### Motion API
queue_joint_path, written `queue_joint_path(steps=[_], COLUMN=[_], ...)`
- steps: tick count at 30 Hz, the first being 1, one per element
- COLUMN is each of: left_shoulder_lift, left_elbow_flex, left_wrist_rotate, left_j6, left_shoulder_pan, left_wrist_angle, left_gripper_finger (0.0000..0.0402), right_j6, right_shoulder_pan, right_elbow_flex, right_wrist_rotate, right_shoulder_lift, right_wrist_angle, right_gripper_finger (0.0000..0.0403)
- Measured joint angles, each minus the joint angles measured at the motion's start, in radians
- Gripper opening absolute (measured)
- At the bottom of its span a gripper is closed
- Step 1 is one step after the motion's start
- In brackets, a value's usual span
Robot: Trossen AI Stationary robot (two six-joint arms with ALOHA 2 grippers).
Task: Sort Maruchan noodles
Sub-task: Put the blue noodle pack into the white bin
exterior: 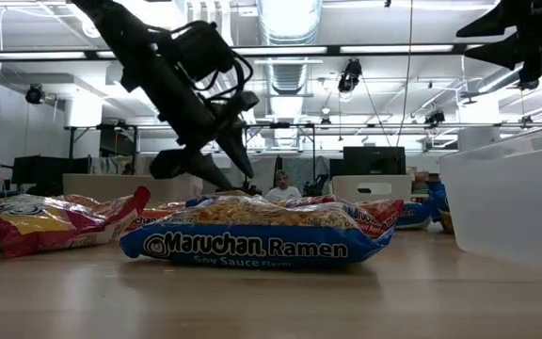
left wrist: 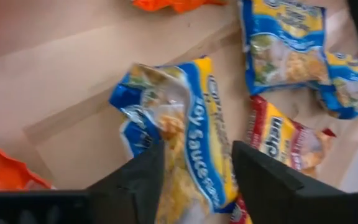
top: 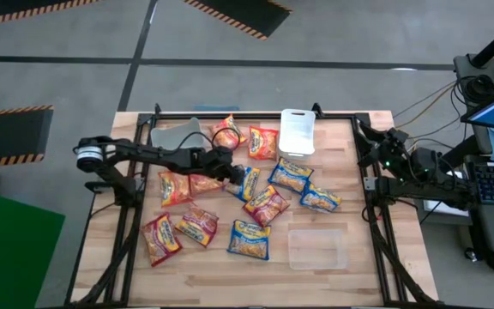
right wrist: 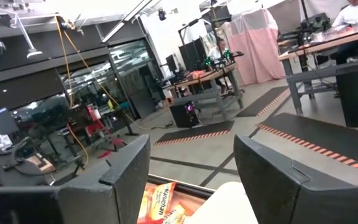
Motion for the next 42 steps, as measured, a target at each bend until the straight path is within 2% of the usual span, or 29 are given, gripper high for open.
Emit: queue_joint_path(steps=[6, 15, 21, 28, 32, 36, 42], left_shoulder_lift=[0.007, 0.076, 0.085, 0.085, 0.08, 0.065, 0.063], left_elbow_flex=[0.0, -0.001, -0.001, -0.001, 0.024, 0.098, 0.318], left_wrist_rotate=[-0.006, -0.014, -0.015, -0.021, -0.02, -0.018, -0.017], left_j6=[0.02, 0.034, 0.055, 0.085, 0.126, 0.303, 0.797], left_shoulder_pan=[0.004, 0.003, -0.003, -0.014, -0.015, -0.019, -0.037], left_wrist_angle=[-0.008, -0.009, 0.004, 0.04, 0.025, -0.009, -0.123], left_gripper_finger=[0.0219, 0.0203, 0.0143, 0.0014, 0.0008, 0.0002, 0.0], right_j6=[0.0, -0.001, -0.002, -0.002, -0.002, -0.002, -0.002], right_shoulder_pan=[0.0, 0.0, 0.0, 0.0, 0.0, 0.0, 0.0], right_elbow_flex=[-0.001, -0.001, -0.001, 0.0, 0.001, 0.001, 0.001], right_wrist_rotate=[0.0, 0.0, 0.0, 0.0, 0.0, 0.0, 0.0], right_shoulder_lift=[0.0, 0.0, 0.0, 0.0, 0.0, 0.0, 0.0], right_wrist_angle=[0.0, 0.001, 0.001, 0.001, 0.001, 0.001, 0.001], right_gripper_finger=[0.0219, 0.0219, 0.0219, 0.0219, 0.0219, 0.0219, 0.0219])
